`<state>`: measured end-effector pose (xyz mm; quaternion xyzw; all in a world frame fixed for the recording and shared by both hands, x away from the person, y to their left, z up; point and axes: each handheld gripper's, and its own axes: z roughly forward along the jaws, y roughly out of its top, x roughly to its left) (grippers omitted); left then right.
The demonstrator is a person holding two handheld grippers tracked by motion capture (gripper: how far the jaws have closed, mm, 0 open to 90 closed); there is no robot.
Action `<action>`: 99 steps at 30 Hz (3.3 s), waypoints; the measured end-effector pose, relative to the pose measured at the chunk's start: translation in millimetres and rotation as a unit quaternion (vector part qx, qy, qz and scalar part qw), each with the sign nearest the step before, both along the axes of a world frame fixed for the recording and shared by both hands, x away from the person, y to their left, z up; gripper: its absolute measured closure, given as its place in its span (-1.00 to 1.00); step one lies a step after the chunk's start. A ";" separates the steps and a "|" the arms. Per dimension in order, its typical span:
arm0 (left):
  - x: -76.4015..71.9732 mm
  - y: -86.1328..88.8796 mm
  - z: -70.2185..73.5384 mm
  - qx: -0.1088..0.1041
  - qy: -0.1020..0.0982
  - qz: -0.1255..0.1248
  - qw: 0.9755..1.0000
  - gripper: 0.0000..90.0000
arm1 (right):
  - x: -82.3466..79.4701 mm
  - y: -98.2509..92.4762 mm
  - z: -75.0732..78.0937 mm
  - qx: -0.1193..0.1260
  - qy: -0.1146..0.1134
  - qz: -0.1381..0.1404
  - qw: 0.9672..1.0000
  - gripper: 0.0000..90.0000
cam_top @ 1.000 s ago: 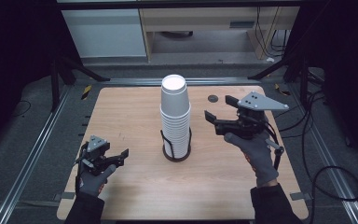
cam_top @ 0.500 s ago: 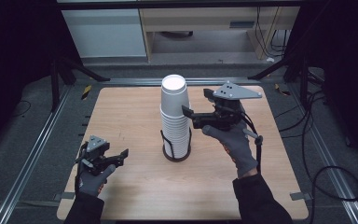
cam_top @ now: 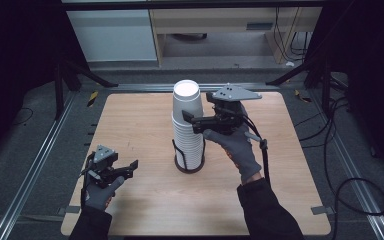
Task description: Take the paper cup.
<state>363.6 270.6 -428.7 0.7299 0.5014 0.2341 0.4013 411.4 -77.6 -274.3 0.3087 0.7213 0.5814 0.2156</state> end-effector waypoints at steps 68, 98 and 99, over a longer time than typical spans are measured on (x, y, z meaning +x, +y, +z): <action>1.7 -2.3 -3.6 0.007 0.011 -0.007 1.000 -0.60 | 18.4 24.4 15.5 -0.034 0.000 0.013 0.999 -0.70; -0.2 -1.6 1.1 0.004 0.005 -0.011 1.000 -0.60 | 4.6 4.7 61.9 -0.034 -0.045 0.010 0.998 -0.67; -0.6 -2.3 1.9 0.003 0.005 -0.011 1.000 -0.60 | 0.8 -3.6 64.1 -0.039 -0.050 0.009 0.998 -0.67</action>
